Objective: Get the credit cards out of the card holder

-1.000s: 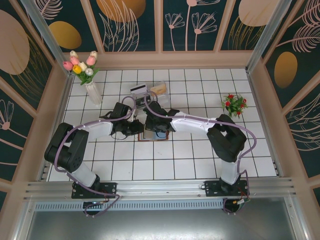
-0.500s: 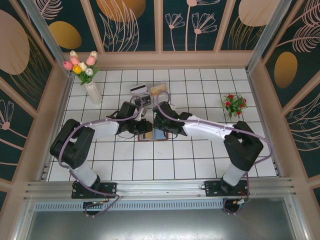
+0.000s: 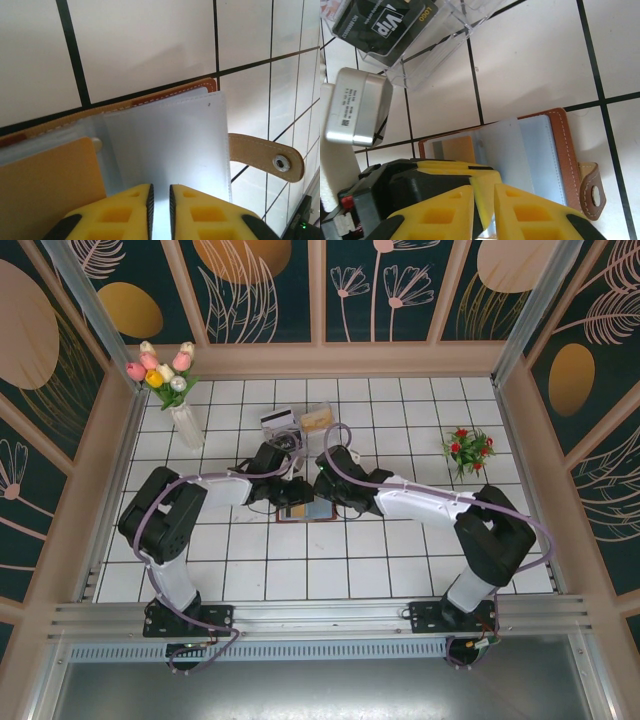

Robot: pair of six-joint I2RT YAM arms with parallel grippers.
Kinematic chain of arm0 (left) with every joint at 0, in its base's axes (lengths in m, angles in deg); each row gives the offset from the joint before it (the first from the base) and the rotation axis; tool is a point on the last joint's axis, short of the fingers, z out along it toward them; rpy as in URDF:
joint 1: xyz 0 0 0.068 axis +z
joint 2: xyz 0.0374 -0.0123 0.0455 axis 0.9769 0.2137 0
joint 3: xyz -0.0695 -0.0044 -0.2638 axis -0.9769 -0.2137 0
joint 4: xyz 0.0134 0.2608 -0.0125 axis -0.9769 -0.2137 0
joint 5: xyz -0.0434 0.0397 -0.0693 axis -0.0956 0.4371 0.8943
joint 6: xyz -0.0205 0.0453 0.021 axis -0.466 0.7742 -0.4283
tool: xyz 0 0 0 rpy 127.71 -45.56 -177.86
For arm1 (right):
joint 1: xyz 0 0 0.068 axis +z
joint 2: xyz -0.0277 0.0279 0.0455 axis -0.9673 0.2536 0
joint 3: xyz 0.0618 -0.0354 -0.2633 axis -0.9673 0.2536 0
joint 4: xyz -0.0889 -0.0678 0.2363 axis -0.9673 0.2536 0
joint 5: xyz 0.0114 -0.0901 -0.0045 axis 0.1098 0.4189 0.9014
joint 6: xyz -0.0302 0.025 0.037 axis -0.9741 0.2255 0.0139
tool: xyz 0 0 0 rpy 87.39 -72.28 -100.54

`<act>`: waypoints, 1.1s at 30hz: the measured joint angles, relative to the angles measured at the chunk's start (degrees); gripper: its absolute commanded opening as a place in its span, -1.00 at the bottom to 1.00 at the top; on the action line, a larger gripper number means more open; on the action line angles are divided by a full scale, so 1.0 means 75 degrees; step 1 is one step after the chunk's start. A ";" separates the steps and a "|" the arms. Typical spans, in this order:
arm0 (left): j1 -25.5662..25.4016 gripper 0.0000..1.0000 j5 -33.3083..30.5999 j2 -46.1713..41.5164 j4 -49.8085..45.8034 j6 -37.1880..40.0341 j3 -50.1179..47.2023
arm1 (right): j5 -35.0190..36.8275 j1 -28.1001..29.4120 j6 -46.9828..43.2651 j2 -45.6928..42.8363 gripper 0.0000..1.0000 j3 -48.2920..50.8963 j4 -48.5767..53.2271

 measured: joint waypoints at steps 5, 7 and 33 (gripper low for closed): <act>-0.0035 -0.87 -0.0201 0.0020 -0.0111 -0.0032 0.0015 | -0.0662 -0.0335 0.0073 0.0026 -0.75 0.0399 -0.0458; -0.0035 -0.89 -0.0236 0.0017 -0.0175 -0.0032 0.0044 | -0.0950 -0.0428 0.0067 0.0149 -0.79 0.0408 -0.0635; -0.0026 -0.85 -0.2396 -0.1547 -0.1032 -0.0242 -0.0393 | -0.1486 -0.0455 0.0192 0.1451 -0.76 0.0023 -0.0527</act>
